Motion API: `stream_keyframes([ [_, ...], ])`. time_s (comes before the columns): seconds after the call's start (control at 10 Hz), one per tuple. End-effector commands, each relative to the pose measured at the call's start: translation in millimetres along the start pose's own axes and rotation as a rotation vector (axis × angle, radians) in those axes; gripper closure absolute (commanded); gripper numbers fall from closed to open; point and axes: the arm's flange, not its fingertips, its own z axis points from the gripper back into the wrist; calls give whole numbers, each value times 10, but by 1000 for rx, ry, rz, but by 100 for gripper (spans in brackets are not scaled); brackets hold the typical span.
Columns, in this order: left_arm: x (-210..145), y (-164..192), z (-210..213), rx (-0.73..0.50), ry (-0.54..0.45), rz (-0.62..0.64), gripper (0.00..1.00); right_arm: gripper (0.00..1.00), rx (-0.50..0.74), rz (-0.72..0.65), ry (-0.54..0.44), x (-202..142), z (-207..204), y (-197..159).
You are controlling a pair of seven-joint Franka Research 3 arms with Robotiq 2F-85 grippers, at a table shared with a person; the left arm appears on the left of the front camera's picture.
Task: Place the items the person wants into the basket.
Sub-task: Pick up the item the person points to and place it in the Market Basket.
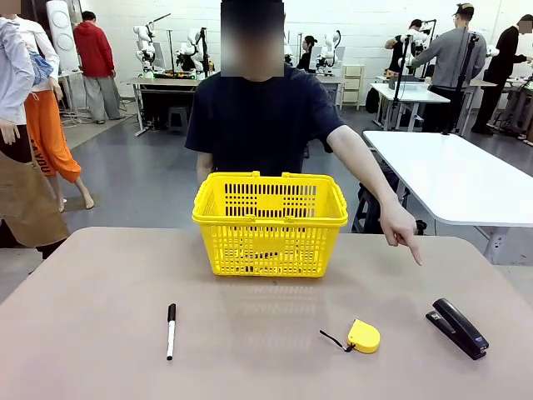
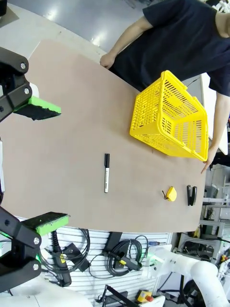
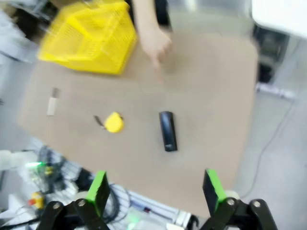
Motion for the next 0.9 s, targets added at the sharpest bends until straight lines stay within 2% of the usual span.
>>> stream_keyframes([
  [0.0, -3, 5, 21, 1, -23, -24, 0, 0, -142, -40, 327, 283, -439, 304],
  [0.3, -3, 5, 21, 1, -23, -24, 0, 0, -216, -21, 361, 420, -1089, 443],
  [0.8, -3, 5, 21, 1, -23, -24, 0, 0, -270, 117, 389, 433, -2034, 351],
])
